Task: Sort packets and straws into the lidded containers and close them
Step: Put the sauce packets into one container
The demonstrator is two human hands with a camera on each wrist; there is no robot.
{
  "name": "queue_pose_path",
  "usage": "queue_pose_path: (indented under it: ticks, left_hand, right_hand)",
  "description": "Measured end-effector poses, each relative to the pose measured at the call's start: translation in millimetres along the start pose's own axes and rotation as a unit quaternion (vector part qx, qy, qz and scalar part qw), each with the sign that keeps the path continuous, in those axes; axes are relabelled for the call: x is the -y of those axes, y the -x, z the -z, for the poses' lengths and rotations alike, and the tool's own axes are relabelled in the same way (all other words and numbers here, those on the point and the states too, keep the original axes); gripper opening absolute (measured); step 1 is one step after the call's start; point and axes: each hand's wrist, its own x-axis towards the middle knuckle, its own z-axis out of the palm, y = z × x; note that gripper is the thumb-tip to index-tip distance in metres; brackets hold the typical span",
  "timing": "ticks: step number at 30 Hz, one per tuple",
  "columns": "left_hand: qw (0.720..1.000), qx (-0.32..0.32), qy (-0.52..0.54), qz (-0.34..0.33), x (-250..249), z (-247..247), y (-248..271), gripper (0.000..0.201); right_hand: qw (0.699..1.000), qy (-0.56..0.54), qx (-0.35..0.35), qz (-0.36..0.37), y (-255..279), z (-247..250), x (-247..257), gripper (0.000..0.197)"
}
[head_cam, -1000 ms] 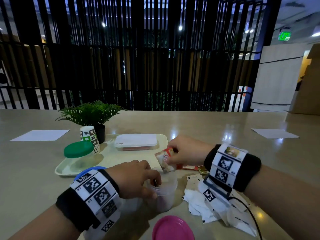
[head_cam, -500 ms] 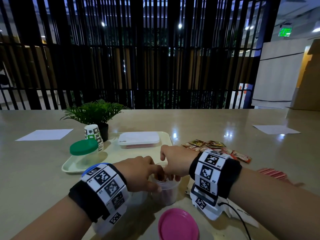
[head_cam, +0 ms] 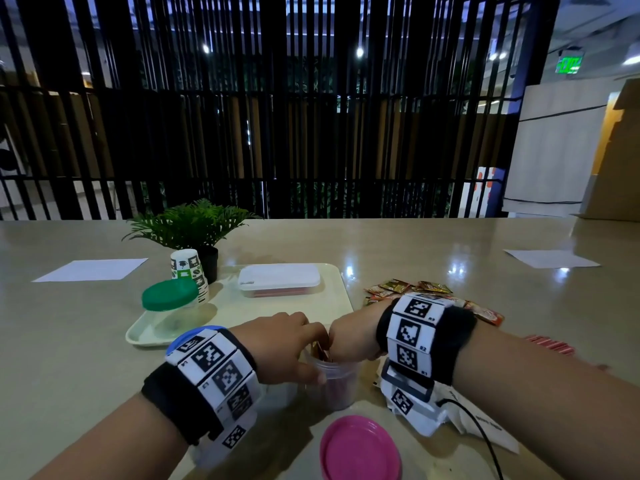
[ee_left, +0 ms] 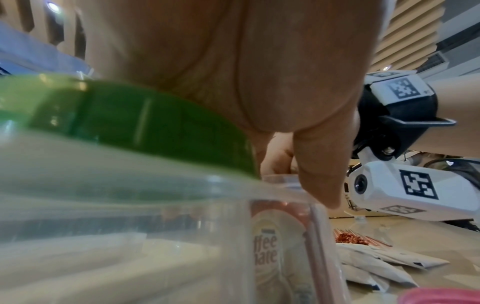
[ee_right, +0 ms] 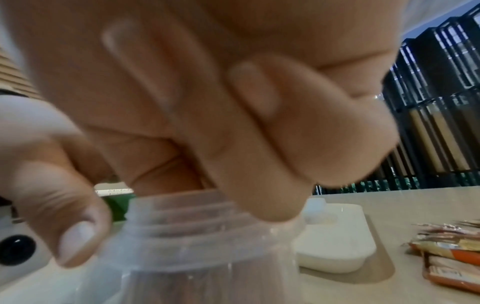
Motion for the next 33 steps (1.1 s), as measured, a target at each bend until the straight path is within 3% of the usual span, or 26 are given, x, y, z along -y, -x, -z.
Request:
queue_pose_path:
  ticks: [7,11,15,18,20,22,24,29,31,33]
  left_hand:
    - [1.000,-0.002,0.011,-0.004,1.0,-0.4,0.5,0.061]
    - [1.000,0.003,0.001,-0.003,1.4,-0.6,1.4,0.060]
    - [1.000,0.000,-0.003,-0.004,0.8,-0.7,2.3,0.058]
    - [1.000,-0.005,0.009,-0.009,1.2,-1.0,3.6,0.050]
    - [1.000,-0.006,0.016,-0.014,1.7,-0.5,4.4,0.048]
    - [1.000,-0.004,0.020,-0.015,2.0,0.7,4.3,0.048]
    - [1.000,-0.001,0.027,-0.014,1.6,1.8,4.1,0.047]
    - [1.000,0.002,0.024,-0.016,1.0,1.8,3.0,0.047]
    - [1.000,0.001,0.024,-0.019,2.2,0.6,2.7,0.046]
    - [0.999,-0.001,0.026,-0.023,3.4,-0.1,2.6,0.044]
  right_hand:
    - [0.995,-0.094,0.017,-0.023,-0.4,-3.1,-7.4,0.043]
    - [0.996,-0.088,0.004,-0.011,-3.6,-7.3,-9.3,0.040]
    - [1.000,-0.017,0.001,-0.006,-2.6,-5.2,-7.9,0.035]
    - [0.992,-0.106,-0.042,0.044,0.3,9.6,-24.7,0.025]
    - [0.971,-0.203,-0.117,0.053,5.2,27.3,-46.6,0.018]
    - [0.947,-0.261,-0.186,0.026,6.1,44.9,-79.4,0.013]
    - [0.940,-0.266,-0.212,-0.036,2.9,55.0,-114.2,0.012]
    - [0.958,-0.138,-0.170,-0.186,-16.0,46.4,-176.5,0.020]
    - [0.959,-0.073,-0.162,-0.221,-22.7,35.8,-193.7,0.009]
    - [0.956,-0.023,-0.167,-0.241,-29.1,28.8,-202.4,0.011]
